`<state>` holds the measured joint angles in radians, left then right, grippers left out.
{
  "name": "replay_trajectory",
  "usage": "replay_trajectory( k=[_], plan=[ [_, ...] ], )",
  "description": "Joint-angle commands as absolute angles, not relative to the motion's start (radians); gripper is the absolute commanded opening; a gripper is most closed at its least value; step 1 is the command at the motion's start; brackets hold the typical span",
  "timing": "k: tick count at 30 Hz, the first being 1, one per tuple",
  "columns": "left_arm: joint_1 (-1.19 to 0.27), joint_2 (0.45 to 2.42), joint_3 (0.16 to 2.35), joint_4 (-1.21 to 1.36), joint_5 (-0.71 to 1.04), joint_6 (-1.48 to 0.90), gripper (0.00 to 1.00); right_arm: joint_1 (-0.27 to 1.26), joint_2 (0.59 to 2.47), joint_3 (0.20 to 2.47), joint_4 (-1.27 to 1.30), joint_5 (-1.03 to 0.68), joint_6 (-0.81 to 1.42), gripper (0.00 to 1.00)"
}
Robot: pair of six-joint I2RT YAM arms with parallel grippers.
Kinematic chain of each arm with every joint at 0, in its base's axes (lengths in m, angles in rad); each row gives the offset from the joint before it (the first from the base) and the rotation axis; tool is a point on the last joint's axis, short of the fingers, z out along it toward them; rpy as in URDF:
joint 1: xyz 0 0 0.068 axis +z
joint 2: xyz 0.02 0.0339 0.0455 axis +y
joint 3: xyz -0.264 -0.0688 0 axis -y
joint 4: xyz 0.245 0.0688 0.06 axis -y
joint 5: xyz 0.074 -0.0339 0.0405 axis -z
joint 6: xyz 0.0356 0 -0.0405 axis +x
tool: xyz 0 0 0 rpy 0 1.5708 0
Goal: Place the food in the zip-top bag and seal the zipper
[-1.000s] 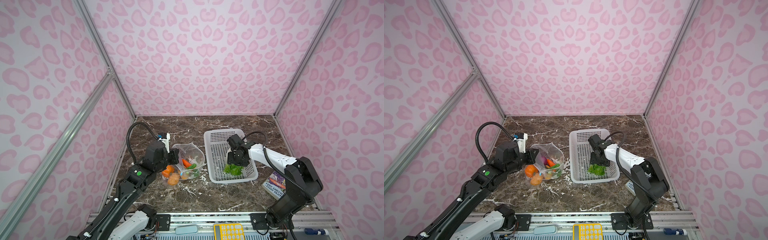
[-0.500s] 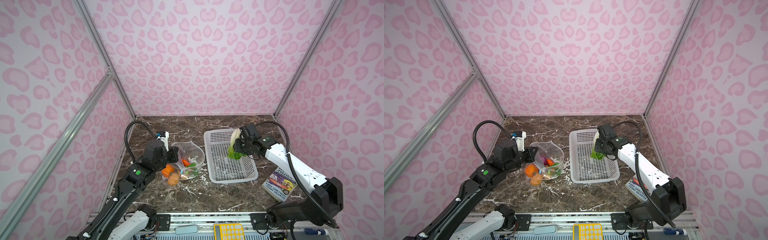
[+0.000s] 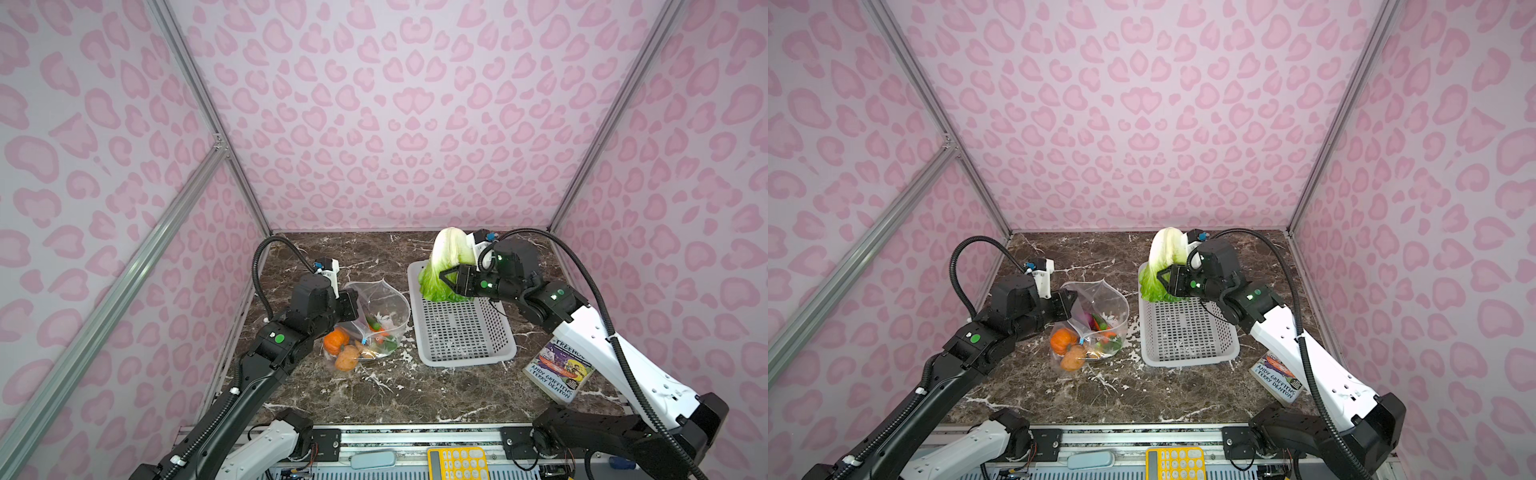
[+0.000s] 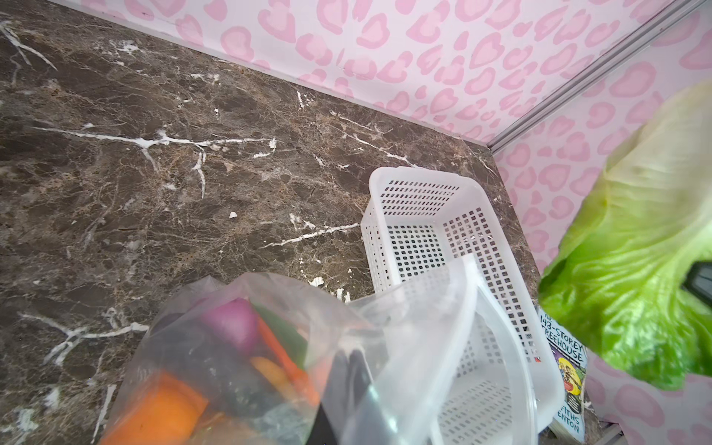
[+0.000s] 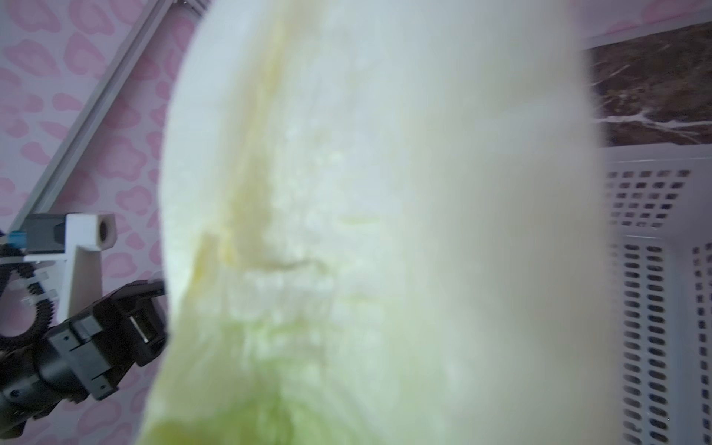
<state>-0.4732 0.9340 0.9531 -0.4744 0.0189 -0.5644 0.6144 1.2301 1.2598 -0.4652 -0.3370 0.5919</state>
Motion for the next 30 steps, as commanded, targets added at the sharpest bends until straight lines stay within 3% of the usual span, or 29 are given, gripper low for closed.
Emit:
replay_trajectory(
  k=[1,12,30],
  plan=[
    [-0.472,0.936,0.966,-0.43,0.029,-0.574,0.03,0.679,1.241,1.257,-0.362,-0.373,0.583,0.42],
    [-0.472,0.937,0.963,-0.43,0.085,-0.555,0.03,0.866,1.369,1.365,-0.309,-0.313,0.574,0.42],
    [-0.473,0.943,0.984,-0.443,0.154,-0.596,0.03,0.99,1.612,1.622,-0.581,-0.013,0.551,0.41]
  ],
)
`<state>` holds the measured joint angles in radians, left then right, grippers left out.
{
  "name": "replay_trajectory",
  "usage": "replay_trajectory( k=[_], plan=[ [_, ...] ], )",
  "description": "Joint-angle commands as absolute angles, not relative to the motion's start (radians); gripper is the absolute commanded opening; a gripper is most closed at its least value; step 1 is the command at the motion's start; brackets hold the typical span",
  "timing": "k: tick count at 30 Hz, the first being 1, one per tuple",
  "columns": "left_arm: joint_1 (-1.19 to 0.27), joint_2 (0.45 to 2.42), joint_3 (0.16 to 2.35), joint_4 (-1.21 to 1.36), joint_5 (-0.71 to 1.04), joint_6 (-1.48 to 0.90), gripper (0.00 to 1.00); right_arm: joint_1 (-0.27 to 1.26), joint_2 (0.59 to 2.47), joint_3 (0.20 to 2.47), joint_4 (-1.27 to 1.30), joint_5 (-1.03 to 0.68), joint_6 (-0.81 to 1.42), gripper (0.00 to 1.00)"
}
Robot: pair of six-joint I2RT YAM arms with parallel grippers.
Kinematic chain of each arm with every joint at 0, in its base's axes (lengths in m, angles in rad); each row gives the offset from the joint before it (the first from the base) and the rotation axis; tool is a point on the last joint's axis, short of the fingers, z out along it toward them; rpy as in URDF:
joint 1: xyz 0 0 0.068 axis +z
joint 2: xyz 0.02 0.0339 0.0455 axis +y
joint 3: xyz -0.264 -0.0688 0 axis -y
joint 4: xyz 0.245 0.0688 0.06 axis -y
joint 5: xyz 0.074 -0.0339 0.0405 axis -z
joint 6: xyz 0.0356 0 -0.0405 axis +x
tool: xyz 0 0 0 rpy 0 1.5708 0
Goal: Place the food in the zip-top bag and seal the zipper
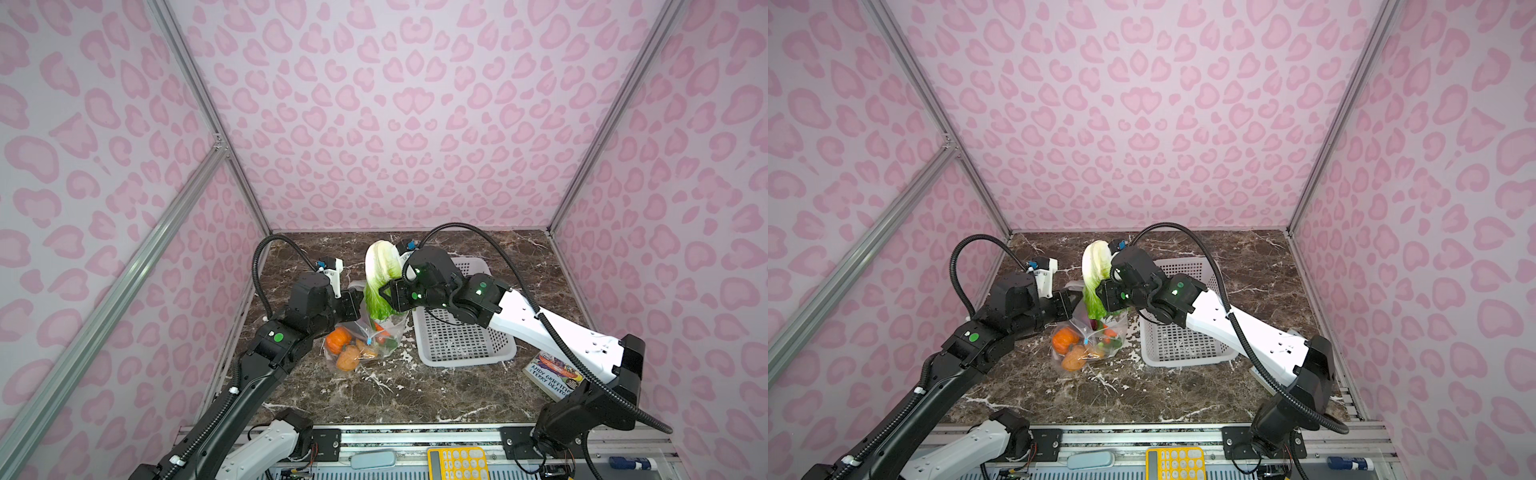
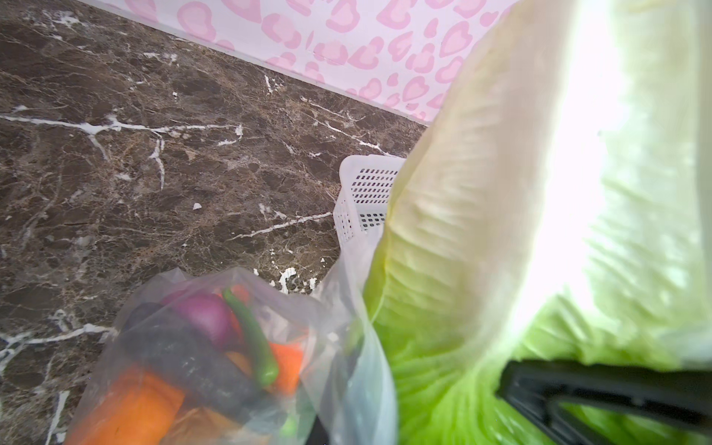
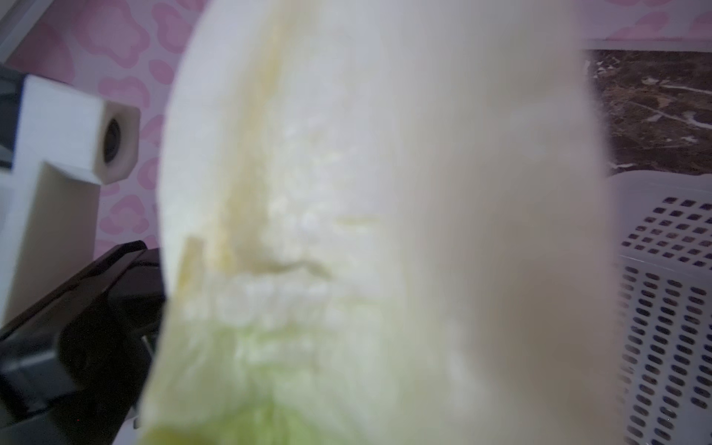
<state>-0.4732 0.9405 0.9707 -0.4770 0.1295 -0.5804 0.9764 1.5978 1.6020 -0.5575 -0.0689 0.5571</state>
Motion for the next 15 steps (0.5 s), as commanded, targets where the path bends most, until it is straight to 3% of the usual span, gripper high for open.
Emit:
replay_trajectory(
  k=[1,6,15],
  plan=[
    [-0.472,0.943,0.982,-0.445,0.153,-0.601,0.03,0.995,1.614,1.624,-0.586,-0.01,0.549,0.41],
    [-0.472,0.952,0.985,-0.448,0.145,-0.617,0.03,1.001,1.599,1.581,-0.539,-0.019,0.566,0.41],
    [-0.478,0.947,0.969,-0.432,0.193,-0.672,0.03,1.012,1.657,1.618,-0.48,0.215,0.713,0.41]
  ],
)
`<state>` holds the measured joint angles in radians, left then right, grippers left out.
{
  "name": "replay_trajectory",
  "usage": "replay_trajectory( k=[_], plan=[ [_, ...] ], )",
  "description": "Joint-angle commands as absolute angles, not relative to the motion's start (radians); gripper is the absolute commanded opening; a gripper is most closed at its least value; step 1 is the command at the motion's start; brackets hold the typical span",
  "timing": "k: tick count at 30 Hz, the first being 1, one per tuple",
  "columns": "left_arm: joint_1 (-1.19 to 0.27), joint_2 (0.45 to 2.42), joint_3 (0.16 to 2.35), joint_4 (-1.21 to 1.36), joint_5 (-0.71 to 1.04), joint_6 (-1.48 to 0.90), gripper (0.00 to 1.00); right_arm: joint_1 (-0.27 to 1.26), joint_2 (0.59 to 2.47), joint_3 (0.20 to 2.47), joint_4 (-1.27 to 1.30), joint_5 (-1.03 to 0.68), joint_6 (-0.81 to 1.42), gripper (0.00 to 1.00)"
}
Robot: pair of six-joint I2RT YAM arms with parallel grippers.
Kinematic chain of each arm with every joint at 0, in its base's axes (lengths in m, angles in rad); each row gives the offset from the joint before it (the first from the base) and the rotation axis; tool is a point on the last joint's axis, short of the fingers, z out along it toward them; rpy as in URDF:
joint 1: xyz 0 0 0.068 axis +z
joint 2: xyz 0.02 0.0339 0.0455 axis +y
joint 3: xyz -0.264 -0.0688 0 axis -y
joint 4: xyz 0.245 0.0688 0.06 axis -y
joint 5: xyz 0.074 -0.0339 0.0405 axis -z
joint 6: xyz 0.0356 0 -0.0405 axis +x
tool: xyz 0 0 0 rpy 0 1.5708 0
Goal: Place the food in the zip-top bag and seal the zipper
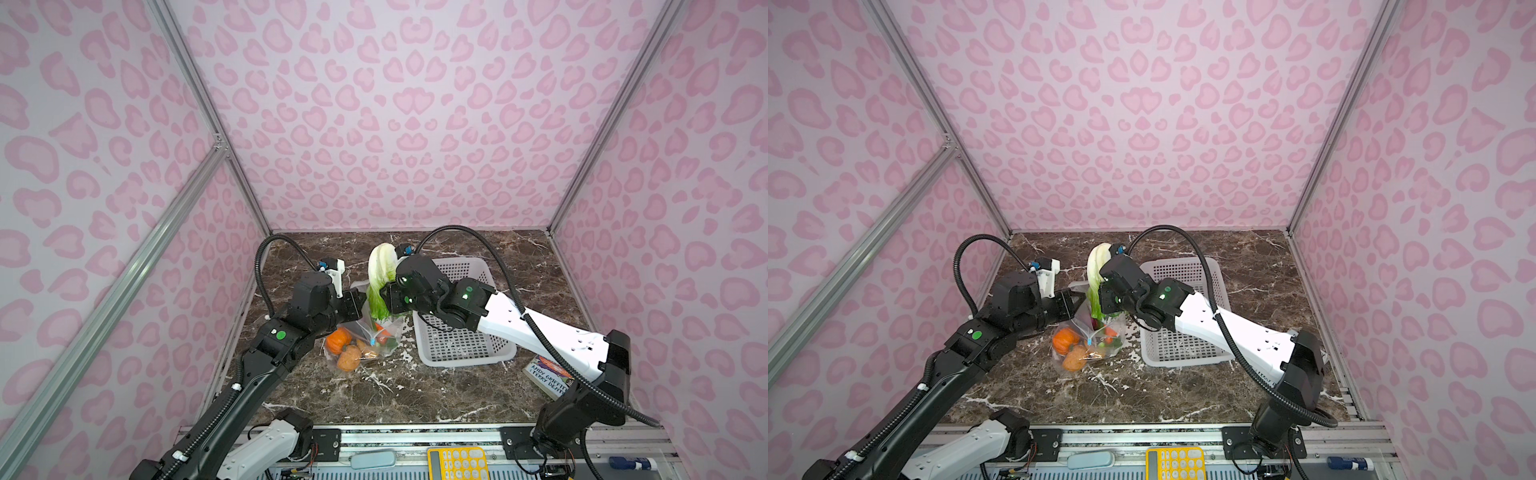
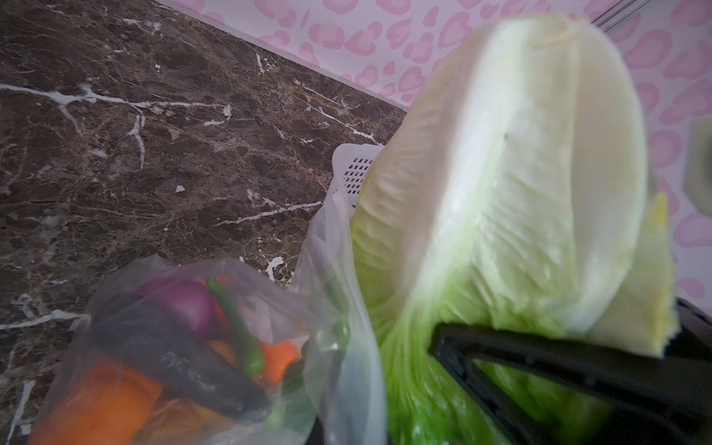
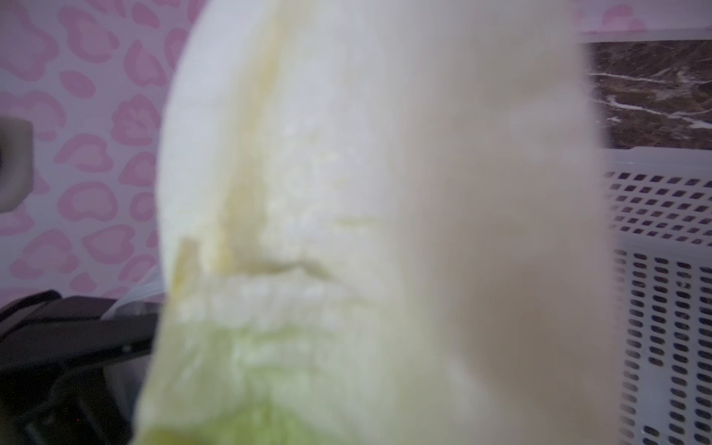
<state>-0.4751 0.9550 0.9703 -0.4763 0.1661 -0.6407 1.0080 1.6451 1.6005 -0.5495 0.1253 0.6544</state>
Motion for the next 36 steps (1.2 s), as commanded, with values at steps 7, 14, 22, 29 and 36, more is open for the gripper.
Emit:
replay_trajectory(
  k=[7,14,22,29,36],
  plan=[
    [-0.501,0.945,0.95,-0.421,0.176,-0.71,0.03,1.041,1.735,1.706,-0.517,0.234,0.797,0.42],
    [-0.526,0.939,0.939,-0.373,0.166,-0.799,0.03,1.064,1.771,1.712,-0.525,0.317,0.877,0.46],
    [-0.528,0.914,0.94,-0.36,0.13,-0.86,0.03,1.086,1.796,1.656,-0.48,0.401,0.926,0.46],
    [-0.528,0.927,0.926,-0.342,0.114,-0.882,0.03,1.094,1.8,1.613,-0.443,0.389,1.009,0.5],
    [-0.569,0.949,0.907,-0.337,0.083,-0.875,0.03,1.08,1.744,1.604,-0.374,0.387,1.102,0.48]
  ],
)
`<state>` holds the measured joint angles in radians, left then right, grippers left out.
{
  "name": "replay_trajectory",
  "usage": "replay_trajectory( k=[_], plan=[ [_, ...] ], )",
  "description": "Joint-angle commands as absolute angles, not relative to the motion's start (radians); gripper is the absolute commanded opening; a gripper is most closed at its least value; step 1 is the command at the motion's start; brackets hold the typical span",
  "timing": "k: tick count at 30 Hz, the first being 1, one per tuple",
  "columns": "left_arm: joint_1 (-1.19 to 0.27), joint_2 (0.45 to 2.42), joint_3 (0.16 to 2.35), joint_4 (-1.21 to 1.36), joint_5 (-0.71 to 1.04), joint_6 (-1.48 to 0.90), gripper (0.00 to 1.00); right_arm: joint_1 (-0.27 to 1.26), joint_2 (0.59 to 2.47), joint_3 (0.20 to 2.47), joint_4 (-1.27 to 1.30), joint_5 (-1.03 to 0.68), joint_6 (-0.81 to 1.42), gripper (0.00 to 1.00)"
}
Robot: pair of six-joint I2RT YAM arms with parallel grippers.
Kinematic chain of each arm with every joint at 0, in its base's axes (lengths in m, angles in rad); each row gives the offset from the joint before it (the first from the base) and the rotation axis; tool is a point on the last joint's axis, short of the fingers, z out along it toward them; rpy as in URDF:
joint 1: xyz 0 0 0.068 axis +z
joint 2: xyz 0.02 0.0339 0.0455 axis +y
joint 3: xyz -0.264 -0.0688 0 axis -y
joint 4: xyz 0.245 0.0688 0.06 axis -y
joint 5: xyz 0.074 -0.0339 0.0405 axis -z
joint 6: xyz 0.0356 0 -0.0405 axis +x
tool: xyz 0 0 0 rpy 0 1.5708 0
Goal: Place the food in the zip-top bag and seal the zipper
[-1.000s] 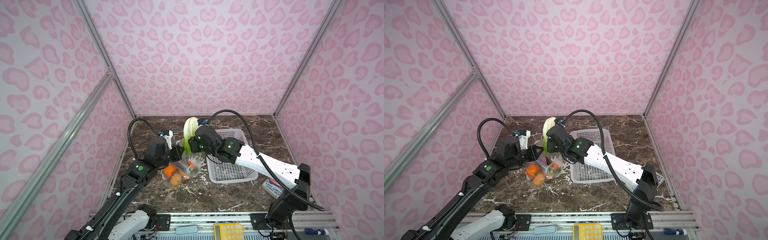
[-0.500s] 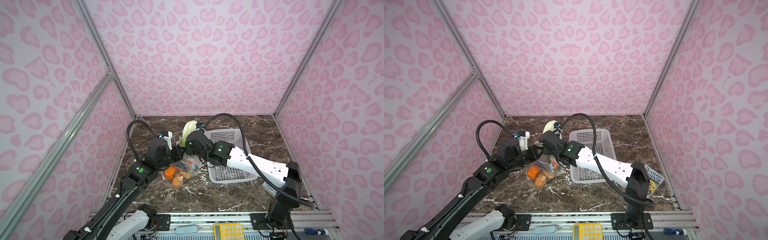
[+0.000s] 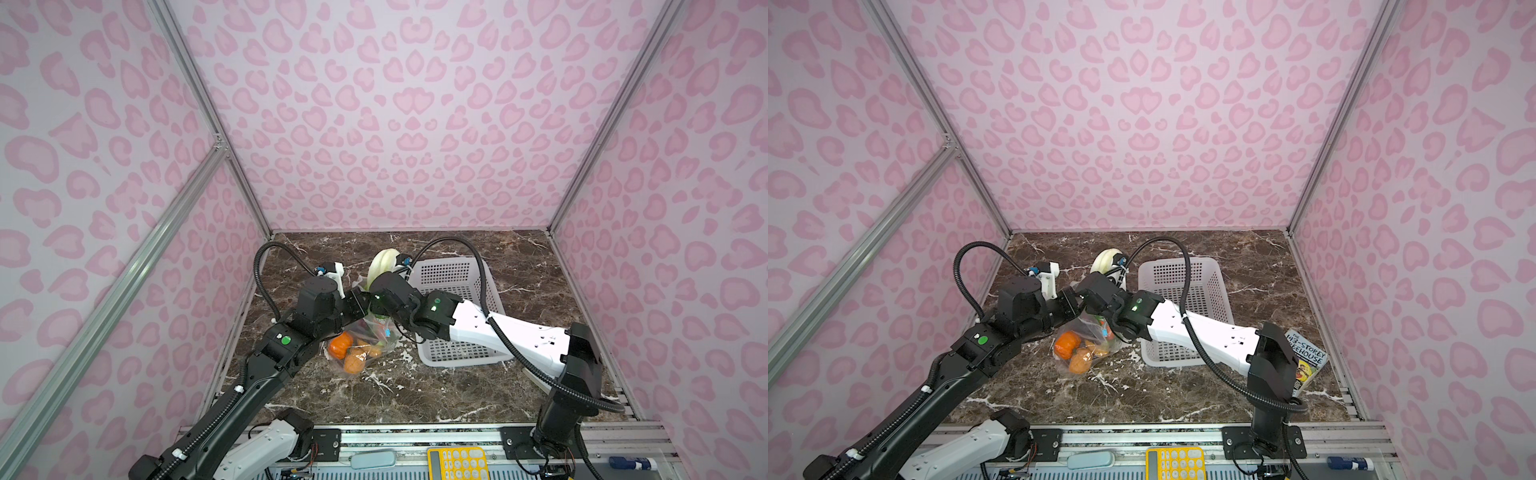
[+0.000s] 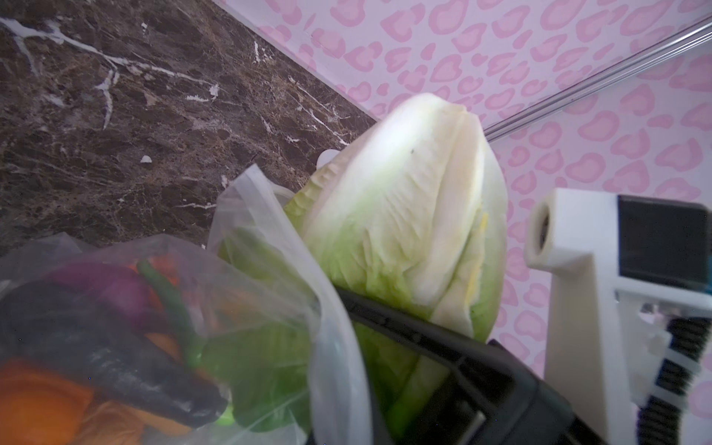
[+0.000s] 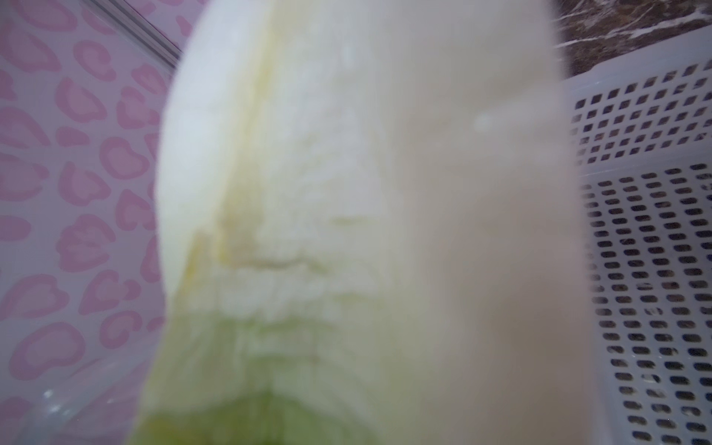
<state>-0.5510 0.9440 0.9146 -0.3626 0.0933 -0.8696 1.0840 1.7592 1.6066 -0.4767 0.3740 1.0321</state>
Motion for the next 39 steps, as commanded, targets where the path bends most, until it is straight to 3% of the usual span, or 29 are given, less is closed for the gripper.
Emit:
replay_trajectory(
  k=[1,24,28,33,39],
  plan=[
    [-0.581,0.951,0.903,-0.335,0.064,-0.877,0.03,1.077,1.743,1.608,-0.366,0.377,1.119,0.46],
    [-0.621,0.914,0.907,-0.297,-0.022,-0.903,0.03,1.151,1.808,1.497,-0.329,0.547,1.147,0.43],
    [-0.62,0.931,0.898,-0.278,-0.01,-0.894,0.03,1.17,1.798,1.494,-0.329,0.611,1.091,0.5],
    [-0.621,0.965,0.87,-0.194,0.075,-0.828,0.03,1.163,1.738,1.344,-0.177,0.547,1.013,0.61],
    [-0.625,1.037,0.859,-0.154,0.215,-0.761,0.03,1.121,1.67,1.26,-0.117,0.466,0.978,0.64]
  ],
)
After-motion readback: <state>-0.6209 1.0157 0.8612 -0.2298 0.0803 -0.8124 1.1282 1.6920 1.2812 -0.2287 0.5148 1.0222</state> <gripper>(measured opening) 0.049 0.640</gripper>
